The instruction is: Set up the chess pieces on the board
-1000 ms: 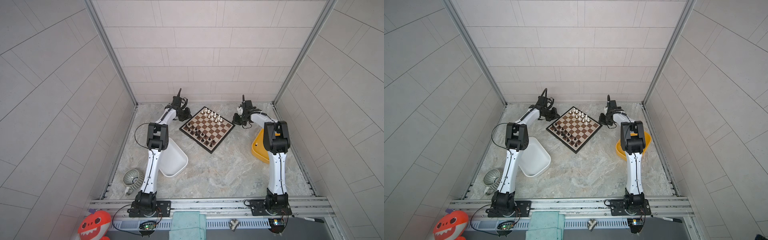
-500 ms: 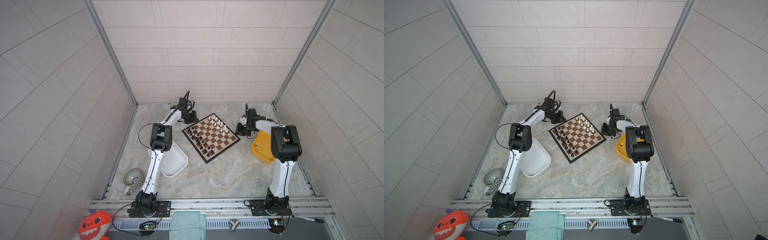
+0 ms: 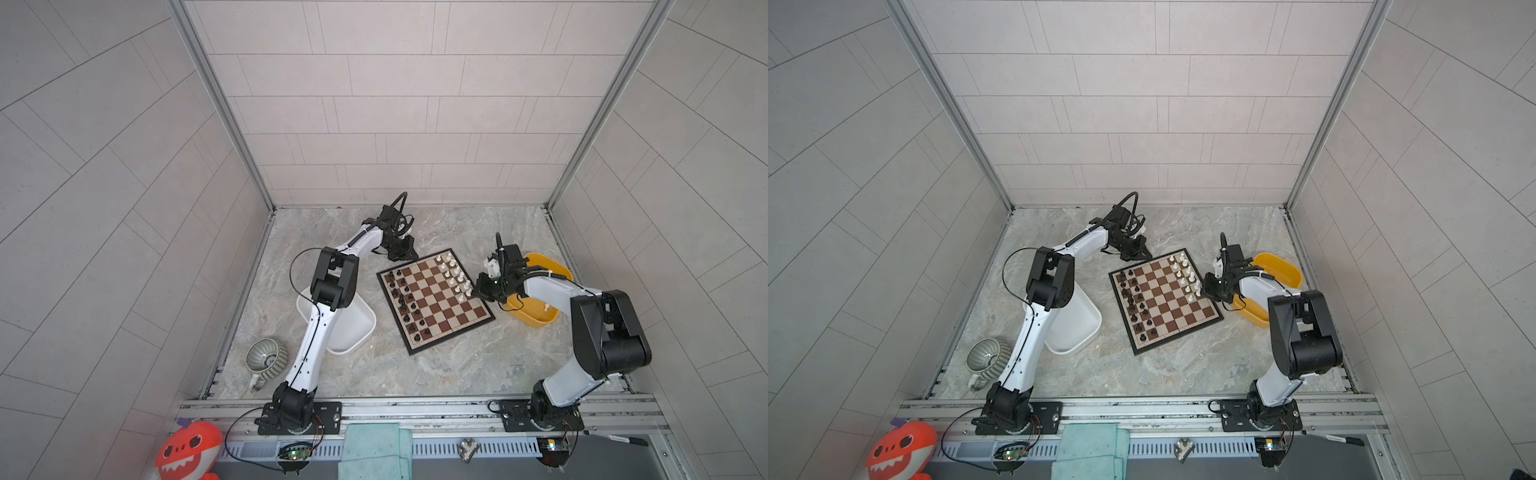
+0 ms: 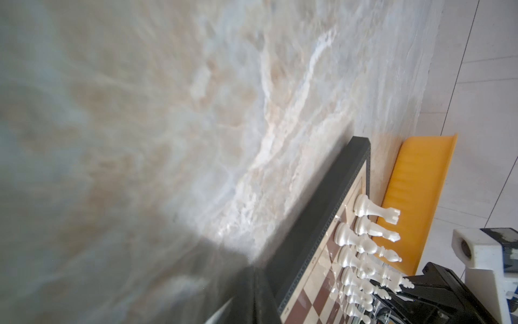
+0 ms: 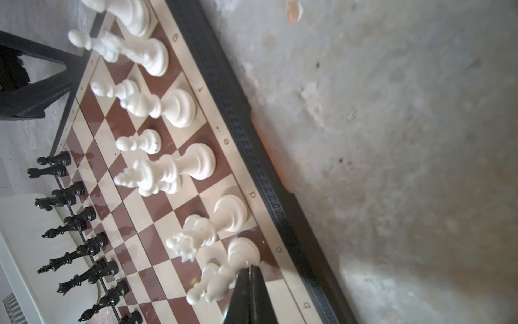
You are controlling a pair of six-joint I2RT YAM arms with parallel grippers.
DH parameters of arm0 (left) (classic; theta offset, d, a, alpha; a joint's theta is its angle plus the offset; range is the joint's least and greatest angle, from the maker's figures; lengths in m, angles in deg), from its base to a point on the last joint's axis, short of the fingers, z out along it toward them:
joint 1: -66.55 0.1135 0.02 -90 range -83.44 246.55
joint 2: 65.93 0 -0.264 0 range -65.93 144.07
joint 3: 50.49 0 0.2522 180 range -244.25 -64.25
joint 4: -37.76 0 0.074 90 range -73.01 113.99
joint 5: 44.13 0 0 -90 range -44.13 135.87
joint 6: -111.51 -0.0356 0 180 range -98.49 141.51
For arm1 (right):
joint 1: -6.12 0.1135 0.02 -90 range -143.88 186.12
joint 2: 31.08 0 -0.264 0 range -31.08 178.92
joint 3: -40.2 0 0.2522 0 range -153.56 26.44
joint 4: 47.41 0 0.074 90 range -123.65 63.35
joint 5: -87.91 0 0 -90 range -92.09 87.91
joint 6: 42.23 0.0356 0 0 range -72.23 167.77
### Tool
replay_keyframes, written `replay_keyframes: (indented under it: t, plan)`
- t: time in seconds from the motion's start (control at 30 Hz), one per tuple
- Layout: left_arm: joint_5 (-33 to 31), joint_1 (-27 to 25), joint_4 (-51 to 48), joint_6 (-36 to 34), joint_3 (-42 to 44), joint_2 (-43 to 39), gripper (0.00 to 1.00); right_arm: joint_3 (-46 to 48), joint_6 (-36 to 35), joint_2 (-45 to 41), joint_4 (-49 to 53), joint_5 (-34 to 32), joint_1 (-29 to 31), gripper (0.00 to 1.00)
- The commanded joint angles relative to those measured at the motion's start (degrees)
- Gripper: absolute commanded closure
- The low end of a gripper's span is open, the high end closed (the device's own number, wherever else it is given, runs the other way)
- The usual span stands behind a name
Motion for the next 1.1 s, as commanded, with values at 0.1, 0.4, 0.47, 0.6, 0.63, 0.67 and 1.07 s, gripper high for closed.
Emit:
replay_keyframes:
  t: [0.1, 0.4, 0.47, 0.6, 0.63, 0.67, 1.07]
  plan:
    - [-2.8, -1.33, -5.34, -1.74, 2.4, -0.51, 1.0, 6.66, 2.97, -7.45, -0.7, -4.15, 0.69, 0.95]
    - [-3.6, -1.25, -8.3, -2.74, -1.93, 0.05, 1.0, 3.75, 0.5, -12.75, 7.55, -11.01, -1.81, 0.97]
    - [-3.34, -1.25, -8.85, -2.79, -3.09, 0.67, 1.0, 3.69, 0.23, -13.22, 7.87, -14.12, -1.81, 0.97]
    - [-2.9, -1.55, -11.09, -3.88, -5.78, 2.11, 1.0, 2.54, -1.22, -10.84, 11.2, -18.75, -1.96, 0.93]
    - [-2.93, -1.68, -11.2, -3.93, -5.83, 2.36, 1.0, 2.44, -1.2, -9.94, 11.56, -18.98, -2.05, 0.93]
    - [-2.94, -1.93, -11.2, -3.95, -5.96, 2.61, 1.0, 2.14, -0.92, -8.81, 12.15, -19.04, -2.15, 0.92]
    - [-3.24, -4.17, -12.31, -4.9, -6.27, 3.65, 1.0, 6.19, -0.91, -5.29, 10.75, -16.15, -1.1, 0.88]
